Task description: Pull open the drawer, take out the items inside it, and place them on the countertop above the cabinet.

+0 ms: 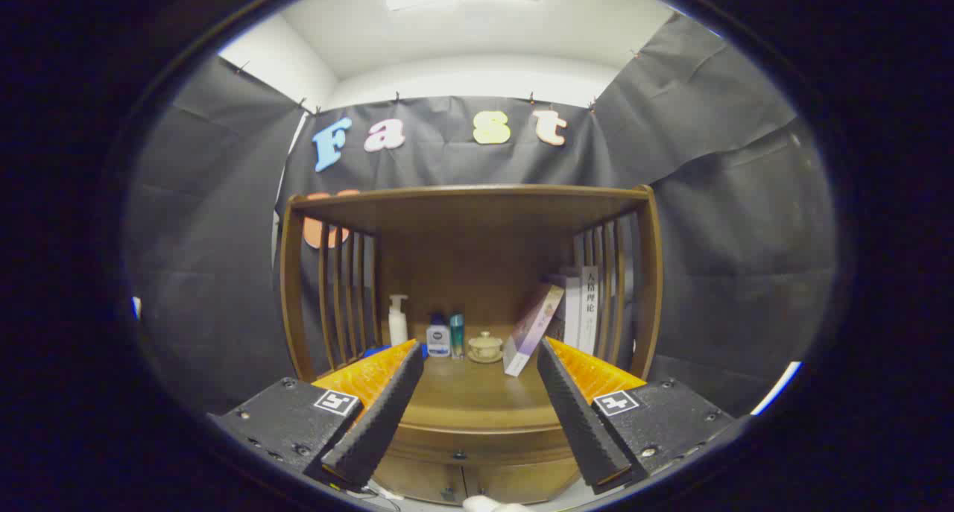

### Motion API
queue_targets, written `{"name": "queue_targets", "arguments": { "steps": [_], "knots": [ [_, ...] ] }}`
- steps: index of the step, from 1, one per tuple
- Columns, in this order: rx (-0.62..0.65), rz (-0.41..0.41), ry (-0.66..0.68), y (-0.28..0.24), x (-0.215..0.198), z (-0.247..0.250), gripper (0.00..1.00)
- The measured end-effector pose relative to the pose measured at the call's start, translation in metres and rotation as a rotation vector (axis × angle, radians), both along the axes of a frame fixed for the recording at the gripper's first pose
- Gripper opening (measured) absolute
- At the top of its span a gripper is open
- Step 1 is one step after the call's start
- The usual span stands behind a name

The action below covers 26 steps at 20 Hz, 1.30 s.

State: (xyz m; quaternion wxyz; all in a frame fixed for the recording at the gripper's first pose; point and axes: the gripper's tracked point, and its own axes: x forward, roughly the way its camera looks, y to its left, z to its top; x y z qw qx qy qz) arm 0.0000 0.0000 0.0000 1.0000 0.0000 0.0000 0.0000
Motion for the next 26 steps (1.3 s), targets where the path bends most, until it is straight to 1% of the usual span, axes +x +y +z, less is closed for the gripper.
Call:
{"name": "queue_targets", "arguments": {
  "steps": [1,4,6,8,11,14,17,19,22,26],
  "knots": [
    [-0.010,0.001,0.005,-0.001,-0.002,-0.001,1.00],
    [0.014,-0.071,0.035,-0.029,-0.002,-0.003,1.00],
    [0.047,-0.105,0.035,-0.036,-0.007,-0.005,1.00],
    [0.050,-0.120,0.012,-0.035,-0.015,-0.007,1.00],
    [0.014,-0.132,-0.004,-0.030,-0.016,-0.012,1.00],
    [-0.025,-0.129,0.004,-0.024,-0.013,-0.016,1.00],
    [-0.055,-0.118,-0.003,-0.017,-0.019,-0.019,1.00],
    [-0.036,-0.097,-0.012,-0.018,-0.025,-0.017,1.00],
    [-0.013,-0.093,-0.029,-0.020,-0.025,-0.018,0.99],
    [0.009,-0.070,-0.024,-0.011,-0.009,-0.038,0.99]
  ]
}}
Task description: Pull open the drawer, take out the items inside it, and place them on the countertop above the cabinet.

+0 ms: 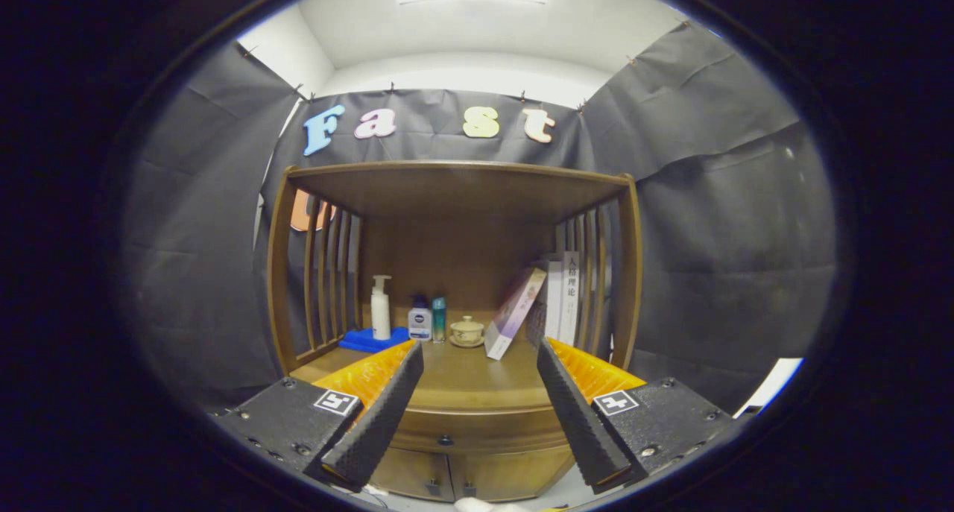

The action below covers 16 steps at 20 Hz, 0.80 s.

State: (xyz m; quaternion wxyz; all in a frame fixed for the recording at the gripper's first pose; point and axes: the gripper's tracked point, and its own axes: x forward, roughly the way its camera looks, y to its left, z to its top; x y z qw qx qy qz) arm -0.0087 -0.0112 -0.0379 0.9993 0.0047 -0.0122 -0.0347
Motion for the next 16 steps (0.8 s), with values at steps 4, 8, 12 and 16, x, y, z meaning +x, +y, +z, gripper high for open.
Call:
{"name": "queue_targets", "arguments": {
  "steps": [4,8,12,16],
  "knots": [
    [0.009,0.019,0.018,0.010,0.019,-0.050,0.99],
    [-0.012,0.029,0.065,0.015,0.036,-0.097,0.99],
    [-0.027,0.055,0.105,0.026,0.048,-0.142,0.99],
    [-0.015,0.050,0.140,0.038,0.066,-0.177,0.98]
  ]
}}
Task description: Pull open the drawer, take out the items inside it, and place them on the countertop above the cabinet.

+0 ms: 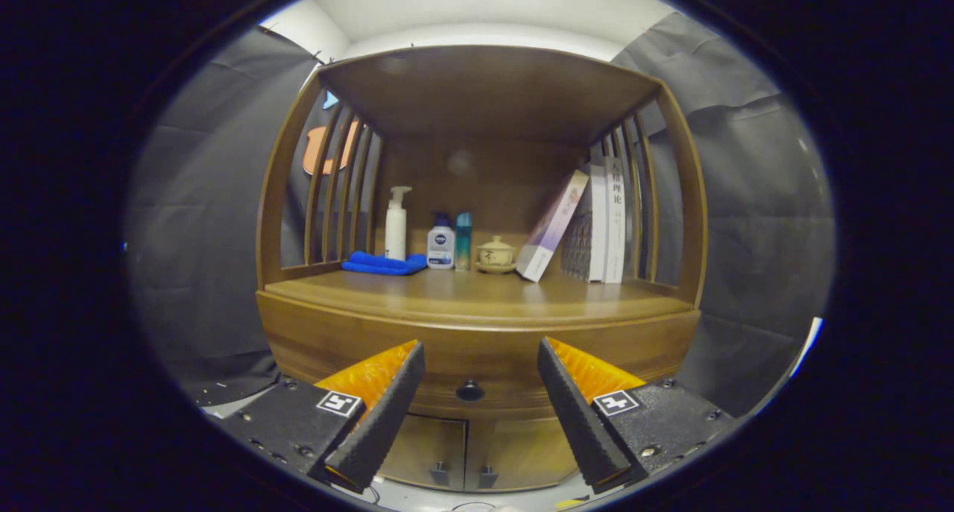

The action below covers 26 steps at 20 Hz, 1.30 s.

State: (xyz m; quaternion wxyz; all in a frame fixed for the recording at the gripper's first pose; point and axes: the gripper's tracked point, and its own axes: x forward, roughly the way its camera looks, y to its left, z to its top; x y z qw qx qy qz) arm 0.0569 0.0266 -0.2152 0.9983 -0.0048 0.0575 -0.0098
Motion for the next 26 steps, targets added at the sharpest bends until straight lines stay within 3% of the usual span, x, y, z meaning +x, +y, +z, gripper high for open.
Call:
{"name": "queue_targets", "arguments": {
  "steps": [4,13,19,26],
  "knots": [
    [0.024,-0.022,0.055,-0.004,0.021,-0.030,0.93],
    [0.065,-0.019,0.107,0.006,0.053,-0.060,0.53],
    [0.054,-0.052,0.094,0.000,0.052,-0.058,0.30],
    [0.038,-0.031,0.116,-0.003,0.050,-0.059,0.25]
  ]
}}
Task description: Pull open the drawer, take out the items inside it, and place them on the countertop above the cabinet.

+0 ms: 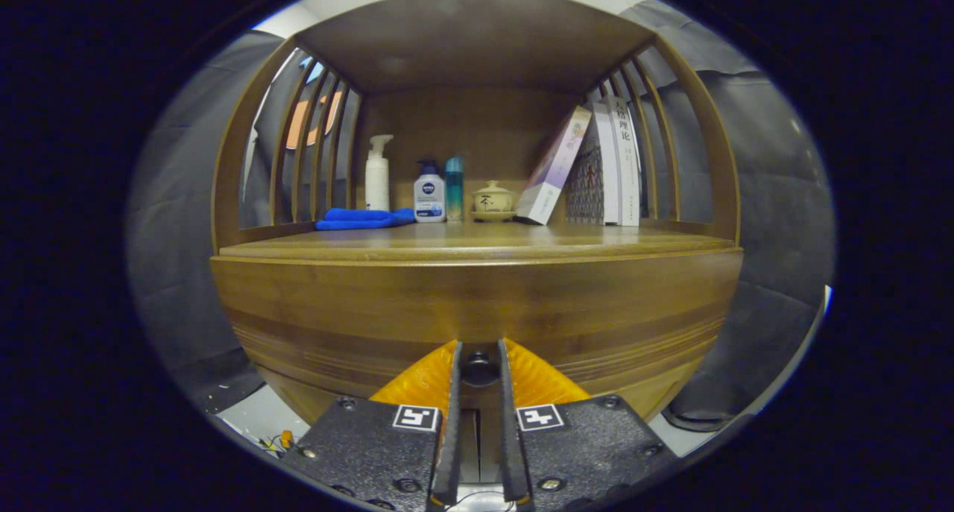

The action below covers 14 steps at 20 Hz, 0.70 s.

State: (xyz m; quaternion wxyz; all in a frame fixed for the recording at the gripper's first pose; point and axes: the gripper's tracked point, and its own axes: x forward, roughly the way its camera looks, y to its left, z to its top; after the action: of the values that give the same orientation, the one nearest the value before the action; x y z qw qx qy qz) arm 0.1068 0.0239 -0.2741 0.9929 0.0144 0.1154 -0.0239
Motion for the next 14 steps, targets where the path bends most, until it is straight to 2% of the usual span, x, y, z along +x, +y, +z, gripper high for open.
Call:
{"name": "queue_targets", "arguments": {
  "steps": [8,14],
  "knots": [
    [-0.001,0.008,0.020,-0.002,-0.025,0.002,0.23],
    [0.012,0.024,0.038,-0.002,-0.060,0.004,0.23]
  ]
}}
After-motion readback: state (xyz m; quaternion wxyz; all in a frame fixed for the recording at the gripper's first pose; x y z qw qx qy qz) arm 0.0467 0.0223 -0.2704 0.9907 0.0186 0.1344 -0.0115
